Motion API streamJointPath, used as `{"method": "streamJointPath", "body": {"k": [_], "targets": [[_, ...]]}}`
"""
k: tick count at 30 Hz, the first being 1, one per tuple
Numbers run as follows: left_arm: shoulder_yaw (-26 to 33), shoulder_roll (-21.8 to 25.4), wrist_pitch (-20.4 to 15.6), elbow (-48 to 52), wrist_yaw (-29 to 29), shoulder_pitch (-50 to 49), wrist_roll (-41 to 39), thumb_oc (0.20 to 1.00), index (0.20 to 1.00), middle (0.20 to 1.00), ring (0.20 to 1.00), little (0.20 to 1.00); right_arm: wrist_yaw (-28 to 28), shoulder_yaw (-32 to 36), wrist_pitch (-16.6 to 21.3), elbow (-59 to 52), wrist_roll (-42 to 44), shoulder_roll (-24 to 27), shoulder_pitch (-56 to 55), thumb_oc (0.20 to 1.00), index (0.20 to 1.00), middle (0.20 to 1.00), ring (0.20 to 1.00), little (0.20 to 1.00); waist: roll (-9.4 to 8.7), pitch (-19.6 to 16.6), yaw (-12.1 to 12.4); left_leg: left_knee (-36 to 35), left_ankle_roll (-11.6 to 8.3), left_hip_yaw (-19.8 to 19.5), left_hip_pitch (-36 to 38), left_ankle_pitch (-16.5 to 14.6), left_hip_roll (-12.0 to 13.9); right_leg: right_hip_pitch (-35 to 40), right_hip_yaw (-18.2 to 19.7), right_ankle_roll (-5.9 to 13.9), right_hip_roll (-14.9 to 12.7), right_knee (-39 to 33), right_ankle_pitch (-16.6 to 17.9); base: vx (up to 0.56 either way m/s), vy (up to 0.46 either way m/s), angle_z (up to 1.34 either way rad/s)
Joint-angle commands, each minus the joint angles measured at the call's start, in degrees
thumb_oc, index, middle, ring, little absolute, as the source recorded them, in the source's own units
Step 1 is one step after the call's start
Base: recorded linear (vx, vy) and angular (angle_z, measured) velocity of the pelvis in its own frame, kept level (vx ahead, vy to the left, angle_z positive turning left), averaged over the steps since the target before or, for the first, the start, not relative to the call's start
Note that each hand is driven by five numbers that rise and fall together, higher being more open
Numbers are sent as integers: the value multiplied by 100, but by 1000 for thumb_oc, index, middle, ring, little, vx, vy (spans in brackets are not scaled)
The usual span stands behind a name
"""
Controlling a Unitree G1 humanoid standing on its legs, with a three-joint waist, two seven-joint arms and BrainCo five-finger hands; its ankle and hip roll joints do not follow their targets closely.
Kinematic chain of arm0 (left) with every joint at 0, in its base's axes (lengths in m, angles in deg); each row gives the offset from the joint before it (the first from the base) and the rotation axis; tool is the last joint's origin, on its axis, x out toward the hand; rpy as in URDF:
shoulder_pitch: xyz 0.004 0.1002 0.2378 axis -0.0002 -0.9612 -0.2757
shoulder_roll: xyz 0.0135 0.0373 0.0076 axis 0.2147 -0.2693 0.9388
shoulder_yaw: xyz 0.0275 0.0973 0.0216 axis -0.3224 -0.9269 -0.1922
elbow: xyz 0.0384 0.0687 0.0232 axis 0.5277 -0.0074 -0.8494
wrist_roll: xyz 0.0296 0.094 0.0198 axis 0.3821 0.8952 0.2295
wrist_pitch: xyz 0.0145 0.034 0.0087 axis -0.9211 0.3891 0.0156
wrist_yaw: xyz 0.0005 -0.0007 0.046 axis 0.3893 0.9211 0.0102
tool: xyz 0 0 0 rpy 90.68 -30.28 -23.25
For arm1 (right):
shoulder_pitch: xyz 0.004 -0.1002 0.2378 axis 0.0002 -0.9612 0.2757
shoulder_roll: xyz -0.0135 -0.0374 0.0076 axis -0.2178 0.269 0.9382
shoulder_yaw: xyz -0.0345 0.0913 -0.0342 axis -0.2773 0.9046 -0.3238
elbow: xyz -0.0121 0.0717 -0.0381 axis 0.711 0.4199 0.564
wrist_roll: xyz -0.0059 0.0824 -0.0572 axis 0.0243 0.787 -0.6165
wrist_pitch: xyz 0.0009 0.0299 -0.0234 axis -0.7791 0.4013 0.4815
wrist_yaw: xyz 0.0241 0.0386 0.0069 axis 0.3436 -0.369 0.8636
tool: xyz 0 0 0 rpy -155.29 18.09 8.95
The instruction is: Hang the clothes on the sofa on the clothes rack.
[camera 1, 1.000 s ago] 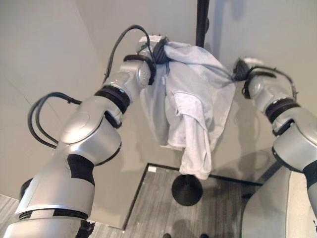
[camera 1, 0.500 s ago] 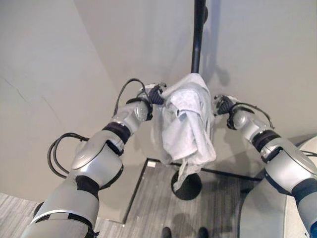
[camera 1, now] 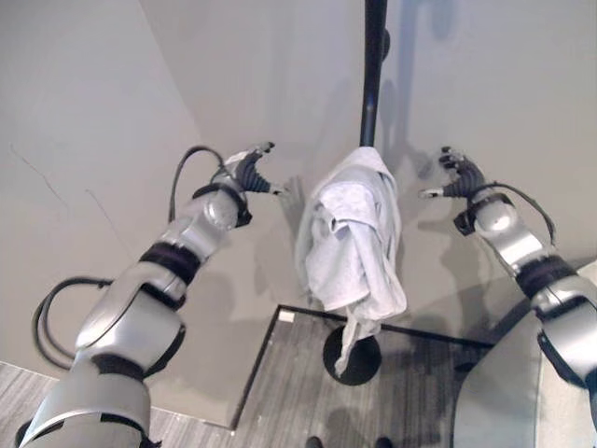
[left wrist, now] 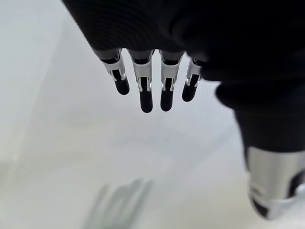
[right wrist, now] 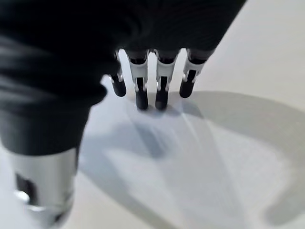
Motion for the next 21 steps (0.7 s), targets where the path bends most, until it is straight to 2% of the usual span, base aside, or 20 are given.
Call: {"method": "streamJointPath", "body": {"k": [1,2,4,6,8,9,11,13,14,17,21], "targets": [[533,190,-307,10,-69,-214,-808,1000,1000,1000,1000,1000,61,407,348,-360,100,395,-514,1000,1000,1000,1000,1000,-246,-183,169,82,-338,200,430,-568,393,-215,-222,865,-913,56,240,63,7,-5],[534,190,-306,13,-69,-217,-808,1000,1000,1000,1000,1000,62,408,346,-363,99,395,-518,1000,1000,1000,1000,1000,-246,-185,169,82,-339,200,430,-568,393,-215,-223,865,-913,56,239,36,5,-2],[1225,365,-435,680,-53,-1071,-1031,1000,1000,1000,1000,1000,16,1026,469,-852,92,513,-1295,1000,1000,1000,1000,1000,-260,-207,184,82,-323,210,483,-609,389,-172,-223,858,-924,56,216,55,9,-2],[1961,334,-512,1259,51,-2006,-1249,1000,1000,1000,1000,1000,-150,1660,542,-1348,31,552,-2140,1000,1000,1000,1000,1000,-269,-207,196,82,-308,214,522,-638,398,-138,-231,855,-939,56,197,64,17,-5],[3082,-379,-509,1807,282,-3572,-1626,1000,1000,1000,1000,1000,-428,2442,631,-1719,-208,158,-3350,1000,1000,1000,1000,1000,-301,-188,217,82,-275,240,582,-690,402,-87,-228,827,-957,56,167,56,16,-15],[3102,-385,-494,1846,289,-3623,-1625,1000,1000,1000,1000,1000,-432,2444,620,-1749,-216,158,-3385,1000,1000,1000,1000,1000,-296,-205,213,82,-275,242,587,-694,403,-82,-226,828,-956,56,165,31,12,-16],[3344,-896,-438,1886,593,-4266,-2008,1000,1000,1000,1000,1000,-691,2613,680,-1818,-251,-158,-3927,1000,1000,1000,1000,1000,-295,-192,208,82,-255,259,601,-701,407,-77,-233,808,-960,56,163,10,3,-2],[3509,-1237,-406,1768,814,-4768,-1948,1000,1000,1000,1000,1000,-801,2680,709,-1608,-445,-428,-4276,1000,1000,1000,1000,1000,-295,-172,216,82,-237,256,614,-709,405,-67,-239,800,-972,56,162,0,0,0],[3571,-1489,-344,1567,875,-4956,-2027,1000,1000,1000,1000,1000,-838,2626,718,-1520,-547,-587,-4452,1000,1000,1000,1000,1000,-290,-171,212,82,-233,265,626,-716,405,-56,-243,794,-974,56,159,0,0,0],[3713,-1775,-387,1123,953,-5367,-1645,1000,1000,1000,1000,1000,-1052,2763,746,-1336,-524,-967,-4912,1000,1000,1000,1000,1000,-282,-144,199,82,-213,258,632,-718,394,-56,-238,789,-981,56,163,0,0,0],[3495,-2122,-338,-80,896,-5545,-1347,1000,1000,1000,1000,1000,-958,2514,738,-415,-611,-1361,-5076,1000,1000,1000,1000,1000,-271,-103,194,82,-190,252,617,-695,374,-78,-239,780,-986,56,183,0,0,0]]}}
